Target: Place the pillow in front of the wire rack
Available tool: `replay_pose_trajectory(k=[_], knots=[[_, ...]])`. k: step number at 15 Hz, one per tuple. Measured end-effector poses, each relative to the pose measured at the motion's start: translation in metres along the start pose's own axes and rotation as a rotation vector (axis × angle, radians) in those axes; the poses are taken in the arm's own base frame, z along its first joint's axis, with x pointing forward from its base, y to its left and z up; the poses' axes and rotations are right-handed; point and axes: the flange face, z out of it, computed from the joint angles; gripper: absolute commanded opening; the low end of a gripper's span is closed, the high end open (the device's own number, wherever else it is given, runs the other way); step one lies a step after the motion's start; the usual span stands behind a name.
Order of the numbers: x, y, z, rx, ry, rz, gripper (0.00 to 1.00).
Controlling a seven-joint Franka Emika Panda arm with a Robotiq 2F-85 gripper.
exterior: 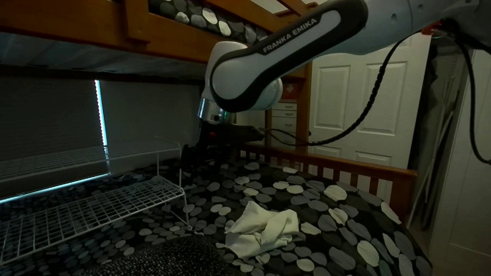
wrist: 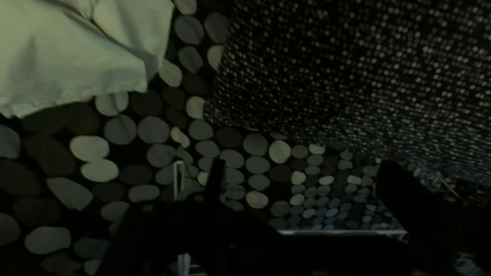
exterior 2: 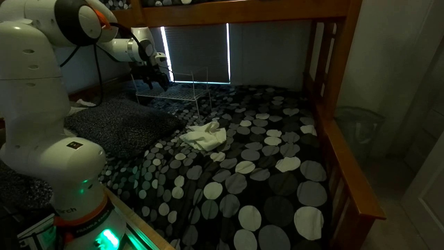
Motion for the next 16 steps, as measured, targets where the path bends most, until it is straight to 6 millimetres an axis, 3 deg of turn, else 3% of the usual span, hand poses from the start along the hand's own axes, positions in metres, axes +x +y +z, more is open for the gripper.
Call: replay_pose_trajectory(k=[5,10,12,16], knots=[[-0.055,0.083,-0.014,-0.086,-0.011,0.154,1.00],[-0.105,0.169,-0.047,-0.217,0.035,0.294,1.00],[-0.109,0.177,-0.053,-0.227,0.045,0.302,1.00],[-0.105,0.169,-0.047,-0.223,0.038,0.286,1.00]])
